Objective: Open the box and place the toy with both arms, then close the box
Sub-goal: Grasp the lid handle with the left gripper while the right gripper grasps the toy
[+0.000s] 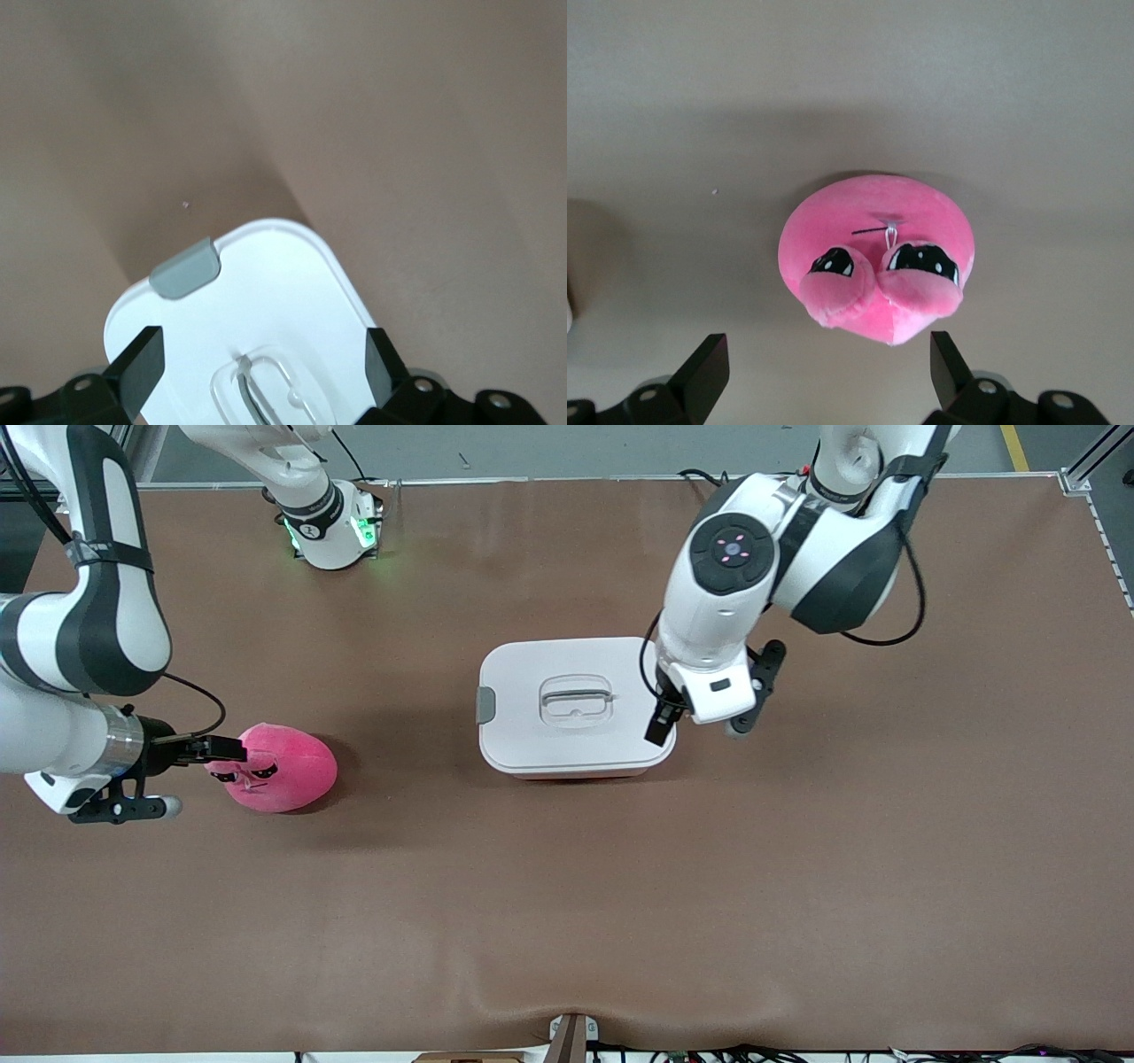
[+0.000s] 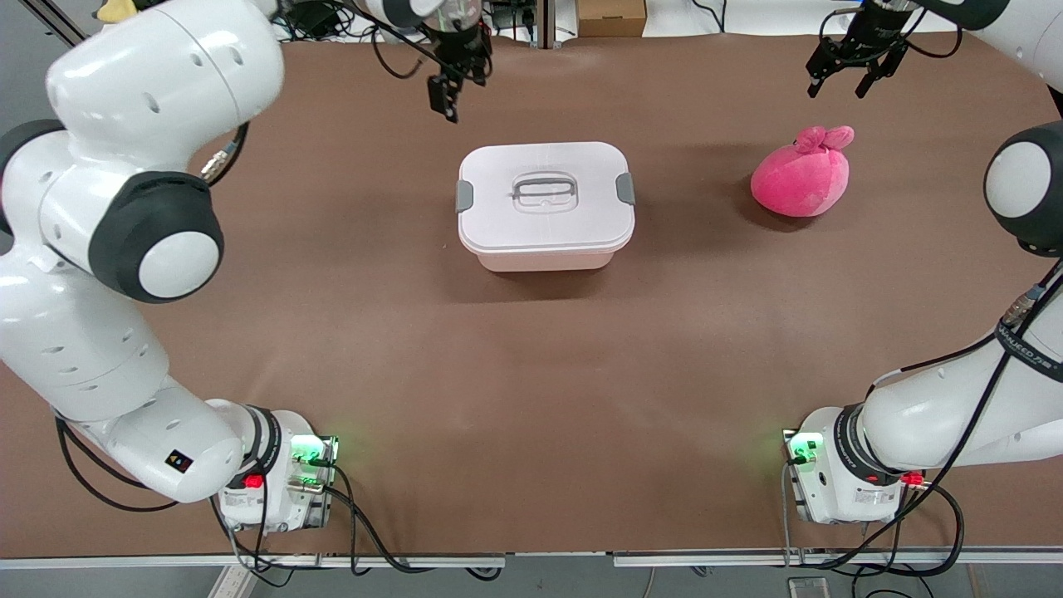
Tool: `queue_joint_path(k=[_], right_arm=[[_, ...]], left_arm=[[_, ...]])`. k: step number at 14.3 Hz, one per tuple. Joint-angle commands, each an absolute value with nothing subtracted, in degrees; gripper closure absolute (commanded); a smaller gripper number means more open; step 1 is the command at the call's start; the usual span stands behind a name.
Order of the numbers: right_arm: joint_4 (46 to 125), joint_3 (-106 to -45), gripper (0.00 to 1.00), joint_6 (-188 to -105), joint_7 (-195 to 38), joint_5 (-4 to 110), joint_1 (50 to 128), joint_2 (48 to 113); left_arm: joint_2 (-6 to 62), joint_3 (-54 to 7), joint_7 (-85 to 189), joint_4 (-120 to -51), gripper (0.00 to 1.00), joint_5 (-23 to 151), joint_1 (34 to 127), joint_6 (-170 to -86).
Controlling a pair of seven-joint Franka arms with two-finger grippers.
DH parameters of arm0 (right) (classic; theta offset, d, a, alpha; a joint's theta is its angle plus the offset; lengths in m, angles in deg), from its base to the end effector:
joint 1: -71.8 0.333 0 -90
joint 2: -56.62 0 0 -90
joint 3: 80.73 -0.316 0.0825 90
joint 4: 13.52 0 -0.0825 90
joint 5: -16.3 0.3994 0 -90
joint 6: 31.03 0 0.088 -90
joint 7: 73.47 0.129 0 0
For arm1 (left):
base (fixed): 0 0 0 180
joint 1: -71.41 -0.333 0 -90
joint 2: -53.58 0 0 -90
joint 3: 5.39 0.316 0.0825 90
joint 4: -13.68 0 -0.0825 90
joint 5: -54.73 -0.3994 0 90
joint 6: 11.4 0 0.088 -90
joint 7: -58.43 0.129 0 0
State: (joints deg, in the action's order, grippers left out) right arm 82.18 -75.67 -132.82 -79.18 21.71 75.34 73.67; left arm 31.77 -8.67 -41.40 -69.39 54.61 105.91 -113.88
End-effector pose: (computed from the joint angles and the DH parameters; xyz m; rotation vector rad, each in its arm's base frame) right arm 0.6339 -0.0027 0.3900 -3.0517 -0.0708 0.2838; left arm 0.5436 -0.4146 0.4407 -2.6623 -1.6070 0.0512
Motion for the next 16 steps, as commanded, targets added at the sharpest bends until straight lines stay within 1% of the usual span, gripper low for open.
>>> queue_joint_path(k=[1,4,6,9,12,16], right_arm=[[89.21,-75.37,0.00,-136.84,-79.01,21.57,77.42,68.05],[92.28,-75.37,0.00,-141.32,-79.01,21.57,78.39,67.26],[96.49,-75.28,0.00,-146.14,-79.10,20.87,79.97,65.33],[102.83,-75.37,0.00,-154.50,-79.10,14.29,80.24,63.83],[104.43,-75.45,0.00,-157.76,-79.10,14.01,80.24,64.44],[104.52,-75.45,0.00,-159.18,-79.10,13.92,80.33,65.14]], left_arm=[[29.85,-8.12,-45.97,-68.32,0.00,55.17,107.97,-114.58],[28.71,-8.20,-53.00,-68.50,0.00,55.35,109.81,-119.49],[27.31,-8.12,-58.53,-68.41,0.00,55.00,111.13,-121.51],[25.29,-8.12,-62.85,-68.41,0.00,55.26,112.54,-123.02],[23.79,-8.20,-69.34,-68.41,0.00,55.44,114.38,-123.28],[23.35,-8.20,-73.23,-68.94,0.00,55.88,116.41,-122.84]])
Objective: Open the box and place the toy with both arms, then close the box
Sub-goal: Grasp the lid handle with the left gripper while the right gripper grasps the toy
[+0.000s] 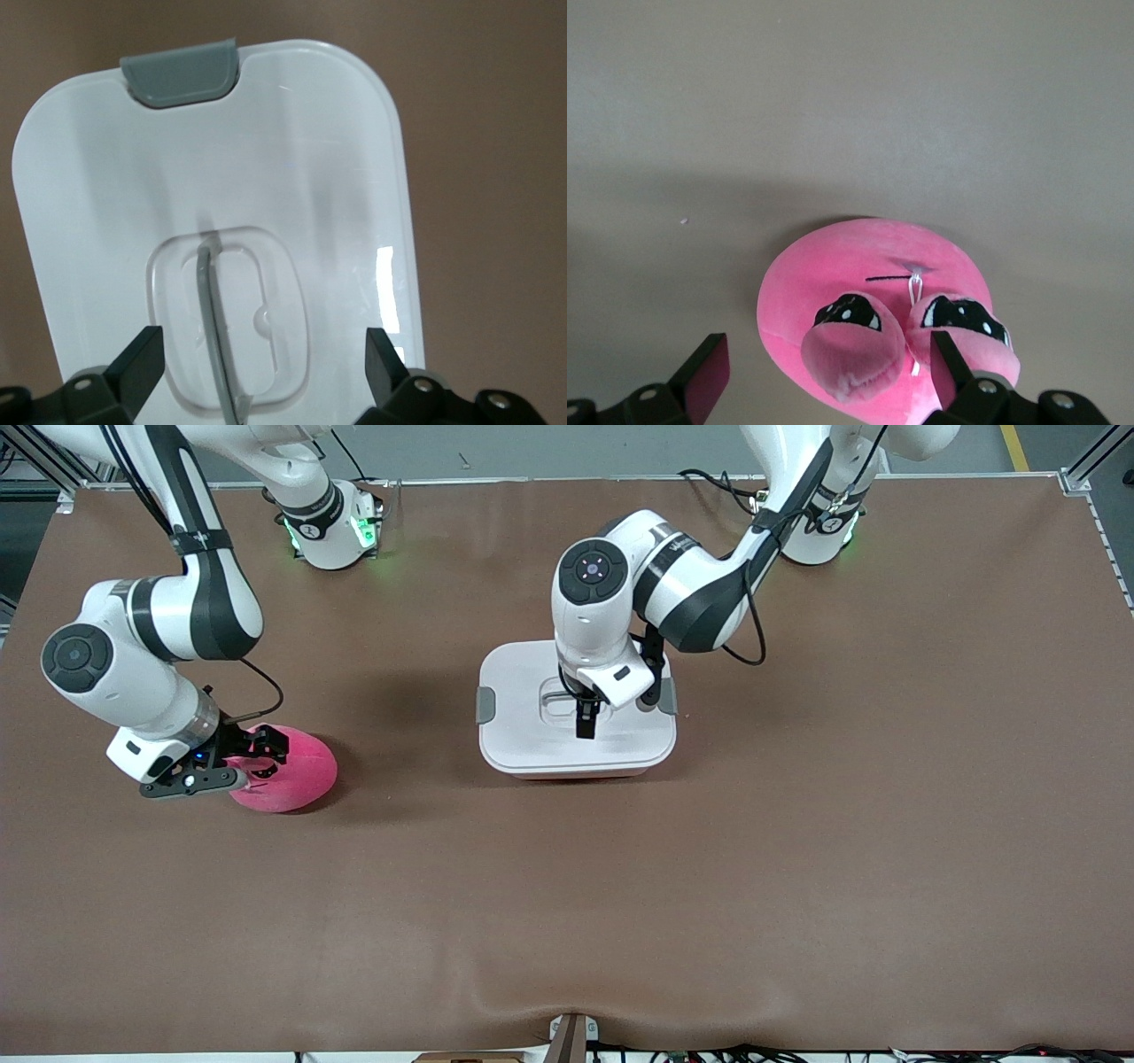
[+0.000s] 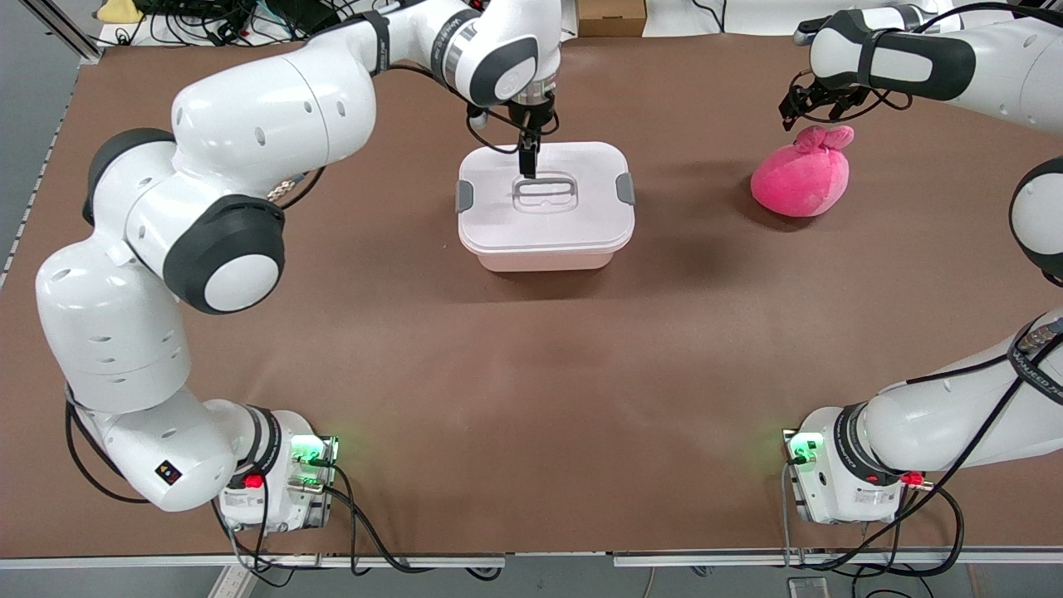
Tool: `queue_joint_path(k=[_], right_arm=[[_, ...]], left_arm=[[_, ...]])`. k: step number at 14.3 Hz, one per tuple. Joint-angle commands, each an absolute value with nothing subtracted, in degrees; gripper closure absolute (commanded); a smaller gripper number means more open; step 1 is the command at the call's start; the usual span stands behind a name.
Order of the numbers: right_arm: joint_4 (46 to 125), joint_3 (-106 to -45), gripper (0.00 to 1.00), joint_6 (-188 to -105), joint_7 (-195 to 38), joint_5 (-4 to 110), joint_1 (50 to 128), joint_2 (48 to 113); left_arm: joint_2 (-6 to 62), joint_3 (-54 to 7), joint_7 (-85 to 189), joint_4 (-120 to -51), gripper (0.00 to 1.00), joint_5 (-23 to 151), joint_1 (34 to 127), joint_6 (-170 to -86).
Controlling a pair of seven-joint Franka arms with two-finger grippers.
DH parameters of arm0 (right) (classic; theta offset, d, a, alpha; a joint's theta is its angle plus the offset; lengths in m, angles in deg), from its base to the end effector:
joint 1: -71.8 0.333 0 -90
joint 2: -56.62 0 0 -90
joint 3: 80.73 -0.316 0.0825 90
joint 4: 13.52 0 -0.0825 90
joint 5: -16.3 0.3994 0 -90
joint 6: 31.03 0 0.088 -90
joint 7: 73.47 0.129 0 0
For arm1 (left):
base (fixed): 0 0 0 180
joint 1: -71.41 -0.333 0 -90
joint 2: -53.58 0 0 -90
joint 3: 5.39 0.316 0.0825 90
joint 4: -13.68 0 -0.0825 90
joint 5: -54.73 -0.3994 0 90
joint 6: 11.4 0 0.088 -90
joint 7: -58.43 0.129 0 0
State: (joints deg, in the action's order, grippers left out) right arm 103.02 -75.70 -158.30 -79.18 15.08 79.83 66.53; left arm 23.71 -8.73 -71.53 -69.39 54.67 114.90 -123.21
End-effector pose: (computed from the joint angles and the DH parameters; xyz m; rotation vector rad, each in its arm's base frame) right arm 0.5950 0.0309 0.3318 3.0983 0.2581 0.0220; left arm 0.4933 -0.5166 0.3560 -2.3295 -2.0804 0.0447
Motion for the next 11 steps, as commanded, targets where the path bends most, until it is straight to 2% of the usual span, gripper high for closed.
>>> queue_joint_path(k=[1,5,8,9,11], right_arm=[[104.52,-75.45,0.00,-159.26,-79.10,13.92,80.33,65.41],[104.69,-75.45,0.00,-159.09,-79.18,13.92,80.33,66.73],[104.78,-75.45,0.00,-159.18,-79.18,13.92,80.33,67.87],[104.69,-75.45,0.00,-159.26,-79.18,13.92,80.33,68.22],[104.69,-75.45,0.00,-159.96,-79.18,13.75,80.33,69.01]], left_arm=[[22.65,-8.20,-74.28,-68.85,0.00,55.88,117.11,-123.10],[21.85,-8.20,-76.40,-69.46,0.00,55.96,117.03,-123.98],[22.82,-8.20,-76.31,-72.80,0.00,56.40,116.50,-125.48],[22.82,-8.20,-76.31,-72.80,0.04,56.40,116.50,-125.57],[22.90,-8.20,-76.31,-72.72,0.41,56.49,116.50,-126.53]])
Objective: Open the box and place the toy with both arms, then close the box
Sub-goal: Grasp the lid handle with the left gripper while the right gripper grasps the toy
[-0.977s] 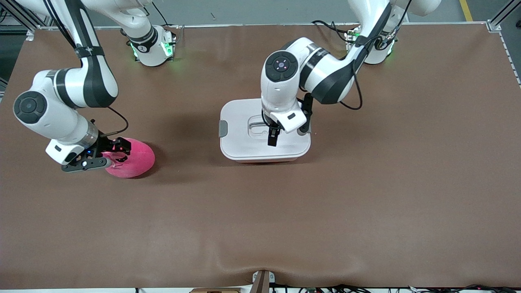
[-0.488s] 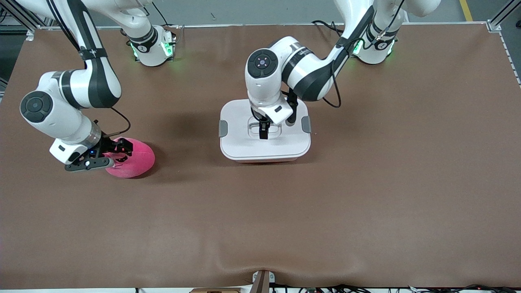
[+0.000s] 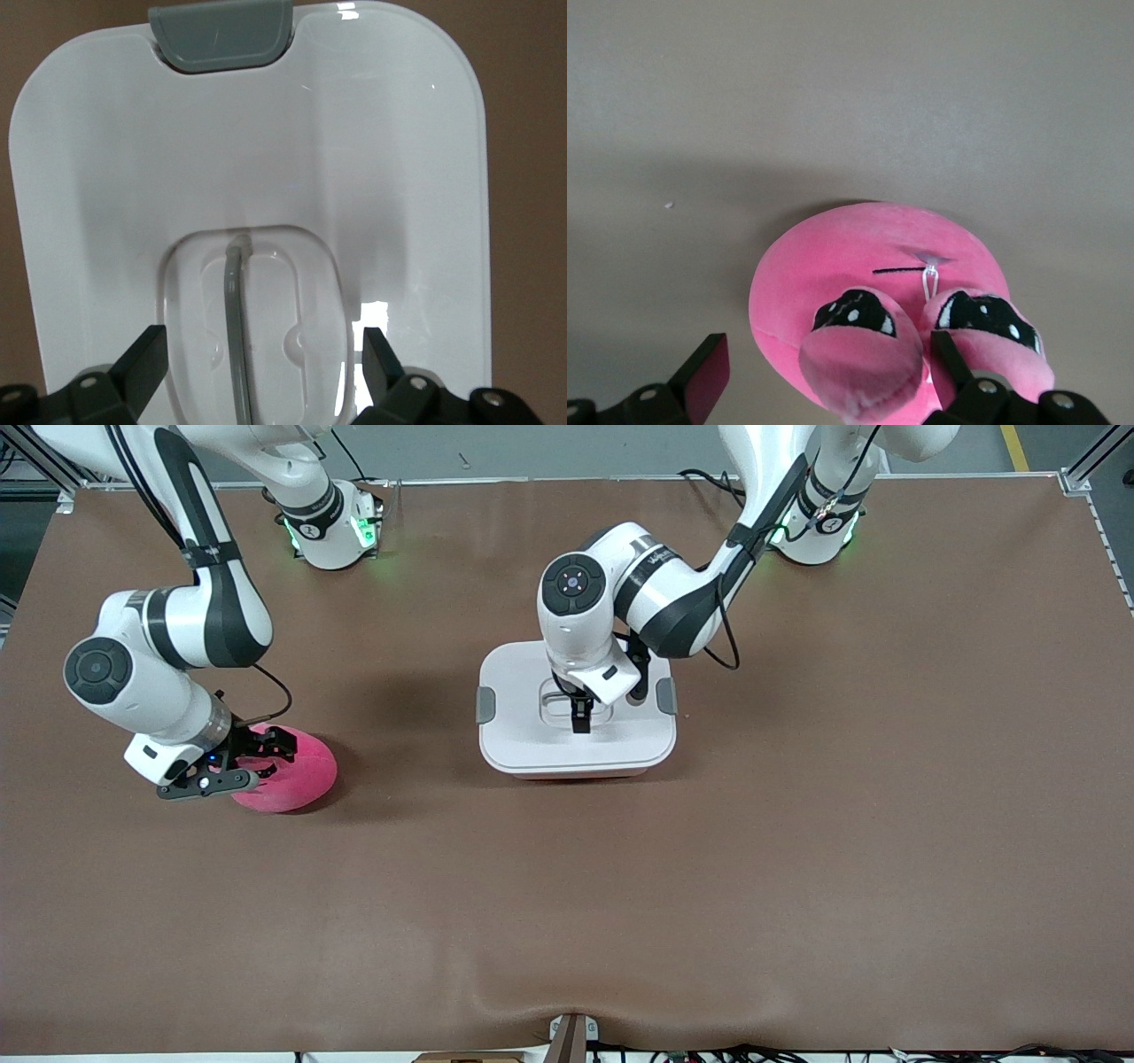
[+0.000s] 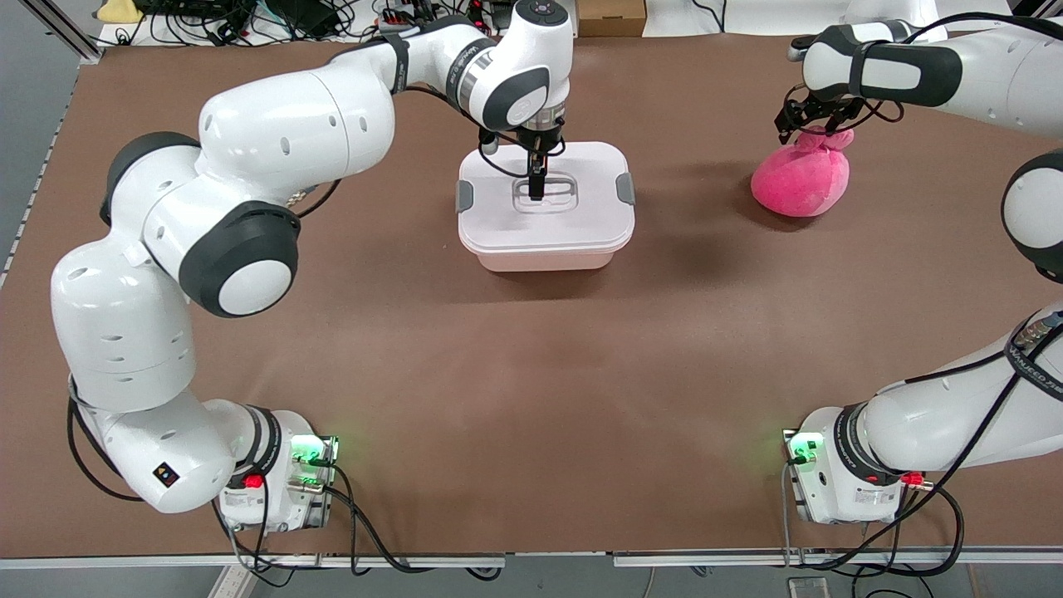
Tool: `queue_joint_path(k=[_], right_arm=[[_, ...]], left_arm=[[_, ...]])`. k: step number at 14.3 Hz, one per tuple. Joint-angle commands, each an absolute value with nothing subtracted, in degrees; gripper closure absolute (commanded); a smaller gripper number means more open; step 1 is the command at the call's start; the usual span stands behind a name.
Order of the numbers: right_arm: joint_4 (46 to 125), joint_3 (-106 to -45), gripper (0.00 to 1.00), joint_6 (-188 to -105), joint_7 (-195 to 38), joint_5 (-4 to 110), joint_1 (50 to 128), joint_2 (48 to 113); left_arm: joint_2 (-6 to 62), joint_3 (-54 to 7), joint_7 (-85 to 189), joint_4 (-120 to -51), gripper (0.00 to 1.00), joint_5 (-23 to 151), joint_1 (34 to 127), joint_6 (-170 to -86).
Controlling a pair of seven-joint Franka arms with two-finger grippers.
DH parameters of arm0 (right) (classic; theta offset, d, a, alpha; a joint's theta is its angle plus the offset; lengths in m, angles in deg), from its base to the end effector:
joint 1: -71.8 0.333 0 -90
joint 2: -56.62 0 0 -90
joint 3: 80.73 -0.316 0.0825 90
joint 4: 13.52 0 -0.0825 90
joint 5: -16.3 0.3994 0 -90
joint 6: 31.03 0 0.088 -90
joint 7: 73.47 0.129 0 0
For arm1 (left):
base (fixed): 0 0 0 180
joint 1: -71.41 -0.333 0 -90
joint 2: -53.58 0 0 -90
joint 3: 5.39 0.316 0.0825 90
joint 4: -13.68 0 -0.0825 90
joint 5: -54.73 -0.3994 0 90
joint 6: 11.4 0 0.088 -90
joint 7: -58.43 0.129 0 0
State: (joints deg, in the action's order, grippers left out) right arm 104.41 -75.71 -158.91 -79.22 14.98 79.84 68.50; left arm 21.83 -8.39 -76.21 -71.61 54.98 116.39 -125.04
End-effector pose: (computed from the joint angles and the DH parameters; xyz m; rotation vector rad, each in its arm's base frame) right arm 0.5883 0.0305 0.3015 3.0949 0.2623 -0.0526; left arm 0.4787 -0.5242 0.3167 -2.2324 -2.1247 0.0468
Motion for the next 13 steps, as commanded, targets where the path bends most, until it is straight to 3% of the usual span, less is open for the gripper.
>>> queue_joint_path(k=[1,5,8,9,10,11,13], right_arm=[[104.69,-75.45,0.00,-160.23,-79.18,13.23,80.33,69.71],[104.69,-75.45,0.00,-161.29,-79.18,12.17,80.24,70.68],[104.78,-75.45,0.00,-160.41,-79.18,12.17,80.15,70.60],[104.78,-75.45,0.29,-159.45,-79.10,12.17,80.15,70.68],[104.78,-75.45,0.72,-158.83,-79.10,12.17,80.15,70.68],[104.78,-75.45,0.97,-158.74,-79.10,12.17,80.15,70.68],[104.69,-75.45,1.00,-158.82,-79.10,12.17,80.24,70.68]], left_arm=[[22.91,-8.20,-76.31,-72.54,0.51,56.49,116.59,-126.80],[23.17,-8.20,-76.40,-72.63,0.70,56.58,117.02,-126.97],[23.17,-8.20,-76.48,-72.63,0.90,56.58,117.03,-126.97],[23.26,-8.20,-76.66,-72.71,0.90,56.58,117.11,-126.97],[23.26,-8.20,-76.92,-72.72,0.91,56.58,117.11,-126.89],[23.60,-8.20,-76.92,-72.80,0.96,56.58,117.20,-126.89],[24.05,-8.20,-77.27,-72.72,1.00,56.58,117.11,-126.89]])
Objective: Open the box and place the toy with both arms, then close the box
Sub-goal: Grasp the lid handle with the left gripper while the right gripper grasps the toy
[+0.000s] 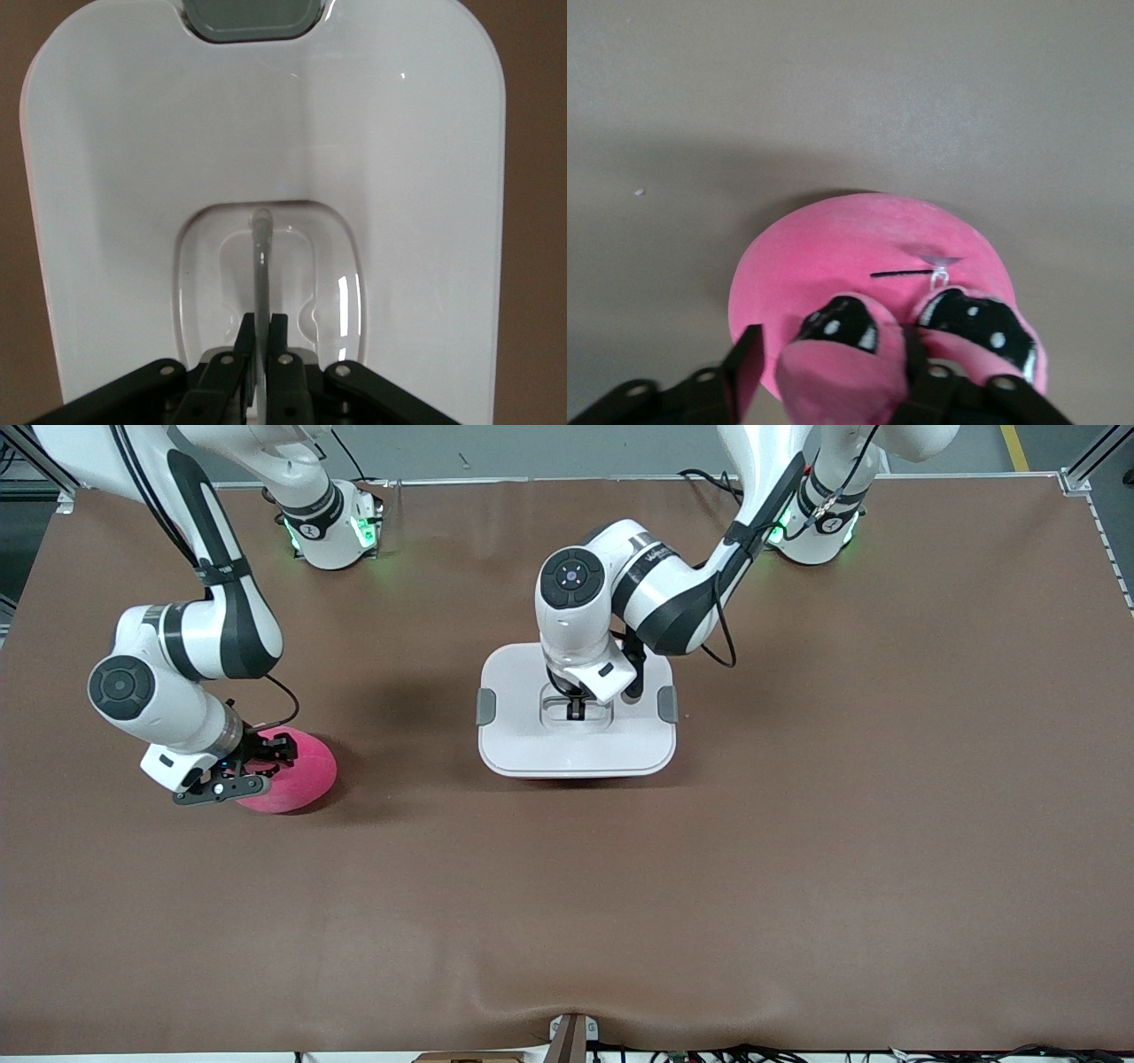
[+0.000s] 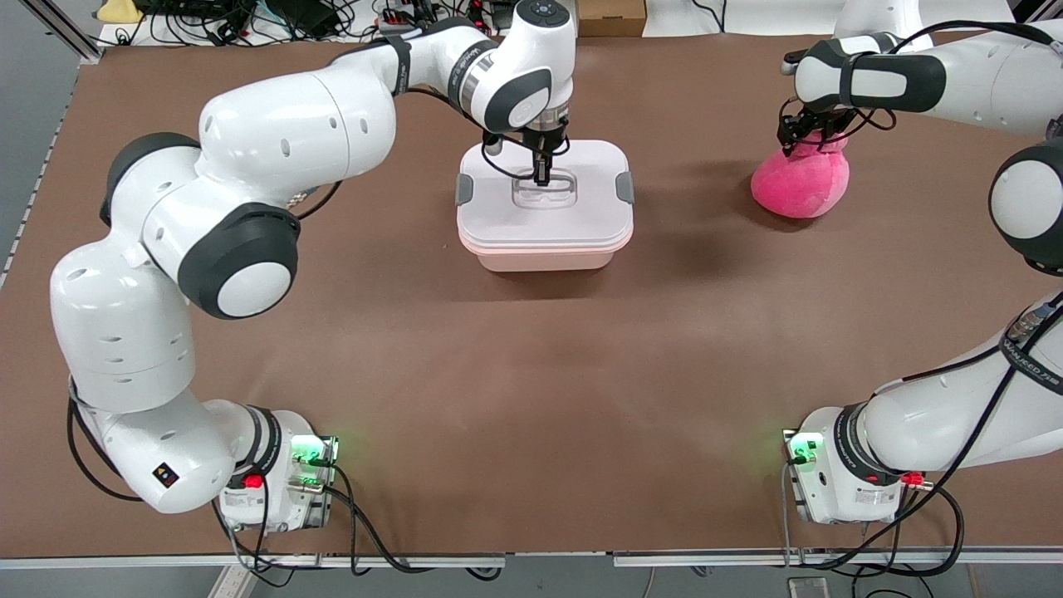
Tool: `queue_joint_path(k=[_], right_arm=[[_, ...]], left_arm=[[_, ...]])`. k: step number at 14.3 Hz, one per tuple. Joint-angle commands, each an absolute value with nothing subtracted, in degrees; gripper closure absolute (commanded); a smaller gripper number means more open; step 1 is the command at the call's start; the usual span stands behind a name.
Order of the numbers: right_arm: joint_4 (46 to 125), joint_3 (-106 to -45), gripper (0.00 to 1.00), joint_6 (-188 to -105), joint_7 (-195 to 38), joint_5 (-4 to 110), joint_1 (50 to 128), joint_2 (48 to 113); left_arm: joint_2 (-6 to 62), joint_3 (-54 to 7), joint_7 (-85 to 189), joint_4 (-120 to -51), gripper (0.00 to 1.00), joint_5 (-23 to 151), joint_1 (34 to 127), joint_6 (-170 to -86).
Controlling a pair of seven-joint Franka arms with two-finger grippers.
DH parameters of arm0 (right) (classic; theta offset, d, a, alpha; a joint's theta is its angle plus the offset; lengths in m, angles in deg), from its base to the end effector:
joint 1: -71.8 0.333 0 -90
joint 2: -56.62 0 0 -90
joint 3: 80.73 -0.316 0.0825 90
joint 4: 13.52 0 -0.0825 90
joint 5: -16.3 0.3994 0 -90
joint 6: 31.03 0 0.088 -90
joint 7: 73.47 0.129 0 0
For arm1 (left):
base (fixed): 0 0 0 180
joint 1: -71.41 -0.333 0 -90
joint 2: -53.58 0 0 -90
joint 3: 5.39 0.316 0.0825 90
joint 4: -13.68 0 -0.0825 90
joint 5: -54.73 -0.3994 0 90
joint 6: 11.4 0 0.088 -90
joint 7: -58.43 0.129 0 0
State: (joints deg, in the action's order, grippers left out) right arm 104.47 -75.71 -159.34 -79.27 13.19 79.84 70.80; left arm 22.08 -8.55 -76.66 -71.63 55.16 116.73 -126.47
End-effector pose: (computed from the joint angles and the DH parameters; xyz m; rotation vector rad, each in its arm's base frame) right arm 0.5873 0.0288 0.2782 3.0645 0.2935 -0.1051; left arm 0.4764 -0.5307 0.3217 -2.2518 -2.1458 0.0540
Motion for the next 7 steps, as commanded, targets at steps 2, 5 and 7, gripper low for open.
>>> queue_joint_path(k=[2,5,7], right_arm=[[104.52,-75.45,1.00,-158.83,-79.18,12.17,80.24,70.68],[104.34,-75.45,1.00,-158.83,-79.36,12.17,80.24,70.60],[104.17,-75.45,1.00,-158.91,-79.36,12.17,80.24,70.60]], left_arm=[[24.57,-8.20,-77.63,-72.80,1.00,56.58,117.20,-126.36],[25.63,-8.38,-77.89,-72.80,1.00,56.58,117.29,-125.39],[26.15,-9.34,-77.89,-72.80,1.00,56.58,117.20,-125.31]])
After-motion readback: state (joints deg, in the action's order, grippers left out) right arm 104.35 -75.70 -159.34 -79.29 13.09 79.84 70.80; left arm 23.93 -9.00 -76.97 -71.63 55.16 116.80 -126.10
